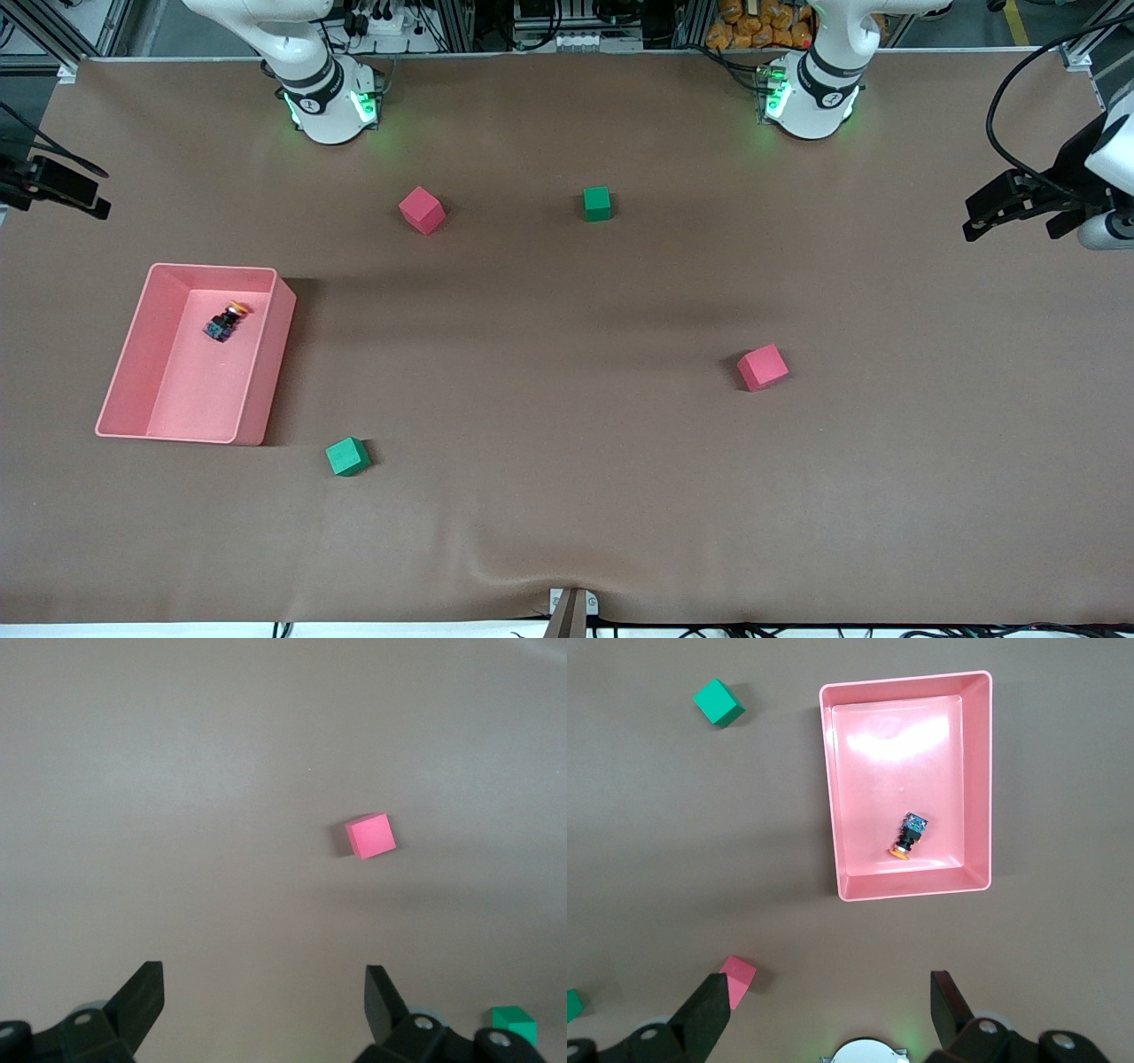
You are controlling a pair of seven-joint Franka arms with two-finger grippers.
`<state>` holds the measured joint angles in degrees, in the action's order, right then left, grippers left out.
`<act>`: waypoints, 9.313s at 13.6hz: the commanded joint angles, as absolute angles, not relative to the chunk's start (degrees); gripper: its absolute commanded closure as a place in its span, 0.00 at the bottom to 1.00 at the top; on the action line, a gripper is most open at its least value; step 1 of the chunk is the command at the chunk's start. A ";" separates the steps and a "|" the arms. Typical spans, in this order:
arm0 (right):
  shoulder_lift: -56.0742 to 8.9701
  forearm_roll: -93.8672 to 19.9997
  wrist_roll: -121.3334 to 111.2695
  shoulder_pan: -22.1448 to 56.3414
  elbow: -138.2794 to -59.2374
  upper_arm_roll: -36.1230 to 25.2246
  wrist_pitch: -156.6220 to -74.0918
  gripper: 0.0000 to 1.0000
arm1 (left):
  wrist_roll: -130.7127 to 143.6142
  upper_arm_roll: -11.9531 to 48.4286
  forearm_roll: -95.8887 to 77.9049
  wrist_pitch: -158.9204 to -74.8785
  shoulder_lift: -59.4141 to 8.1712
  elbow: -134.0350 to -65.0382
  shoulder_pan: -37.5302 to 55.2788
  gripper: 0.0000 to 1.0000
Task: Place and upright button with both arms
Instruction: 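Reach the right gripper toward the button inside the pink tray, then lower the right gripper into the tray and grasp the push button, then lift the push button out of the tray with the right gripper, then carry the button to the table middle and set it down, then open the right gripper and withdraw while the left gripper reaches the button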
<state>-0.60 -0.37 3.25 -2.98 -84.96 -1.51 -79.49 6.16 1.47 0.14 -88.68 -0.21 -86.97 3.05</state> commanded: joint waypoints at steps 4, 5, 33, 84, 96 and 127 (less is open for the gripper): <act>0.88 -0.79 3.08 -3.95 -88.50 -2.20 -80.95 0.00 | 6.15 1.58 0.26 -88.24 -0.70 -86.13 3.08 0.00; 0.70 -0.53 3.08 -4.91 -89.72 -2.20 -81.38 0.00 | 6.33 1.58 0.26 -88.24 -0.79 -86.13 3.08 0.00; -23.38 7.03 -10.99 -14.06 -124.63 -2.11 -141.15 0.00 | 7.03 2.55 0.26 -88.15 -0.53 -86.13 2.81 0.00; -42.44 6.59 -8.21 35.84 -78.93 3.69 -130.50 0.82 | 6.24 2.55 -0.26 -88.24 -1.76 -86.22 2.64 0.00; -52.12 7.12 14.15 44.56 -74.36 3.34 -134.91 0.00 | 6.06 2.55 -0.35 -88.24 -2.90 -86.48 3.08 0.00; -28.91 6.86 11.95 -3.25 -88.77 3.16 -100.02 0.00 | 65.89 5.54 18.96 -124.71 -31.89 -86.31 40.77 0.00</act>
